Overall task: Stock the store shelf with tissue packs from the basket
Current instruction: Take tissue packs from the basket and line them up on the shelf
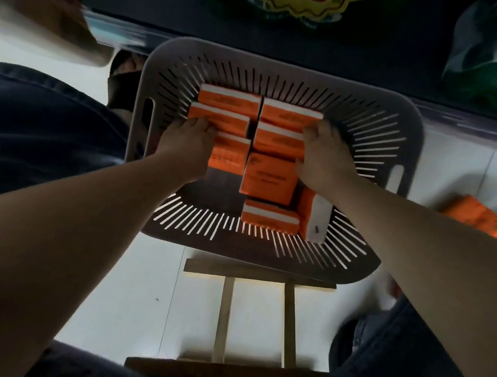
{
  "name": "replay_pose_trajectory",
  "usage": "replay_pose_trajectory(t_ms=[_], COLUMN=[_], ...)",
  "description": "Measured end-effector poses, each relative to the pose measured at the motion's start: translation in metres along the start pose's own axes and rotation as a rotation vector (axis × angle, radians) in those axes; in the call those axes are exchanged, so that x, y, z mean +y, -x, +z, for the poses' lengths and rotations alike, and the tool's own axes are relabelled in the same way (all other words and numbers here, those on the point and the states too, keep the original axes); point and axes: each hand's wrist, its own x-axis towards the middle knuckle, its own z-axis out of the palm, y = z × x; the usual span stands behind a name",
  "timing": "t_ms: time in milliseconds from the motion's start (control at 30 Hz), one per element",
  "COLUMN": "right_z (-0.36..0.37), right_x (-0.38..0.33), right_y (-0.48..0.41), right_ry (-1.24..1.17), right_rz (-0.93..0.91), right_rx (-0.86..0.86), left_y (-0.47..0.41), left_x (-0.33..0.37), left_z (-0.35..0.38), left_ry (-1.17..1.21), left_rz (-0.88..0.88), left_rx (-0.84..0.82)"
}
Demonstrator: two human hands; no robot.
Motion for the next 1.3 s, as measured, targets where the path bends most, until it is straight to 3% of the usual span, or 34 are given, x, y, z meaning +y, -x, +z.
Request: replay_pose_trajectory(t_ms=[233, 667, 1033, 1300], right_z=[0.007, -0.016, -0.069, -0.132], right_x=[-0.001, 0.003, 0.006, 0.0], right_y=[-0.005, -0.008, 0.02, 0.051], right_ry=[0.116, 0.067, -0.019, -0.09], right_rz=[-0.075, -0.061, -0.085, -0.081], right_rx=[0.046, 0.028, 0.022, 0.033], left_y=[-0.009, -0.003, 0.027, 0.052], left_x=[0.0, -0.001, -0.004, -0.012], left_z=[0.004, -0.016, -0.061, -0.108], left_ry=[-0.077, -0.012, 0.153, 0.244], left_rz=[0.02, -0.013, -0.056, -0.048], left_rx=[-0.04, -0.06, -0.071, 0.018])
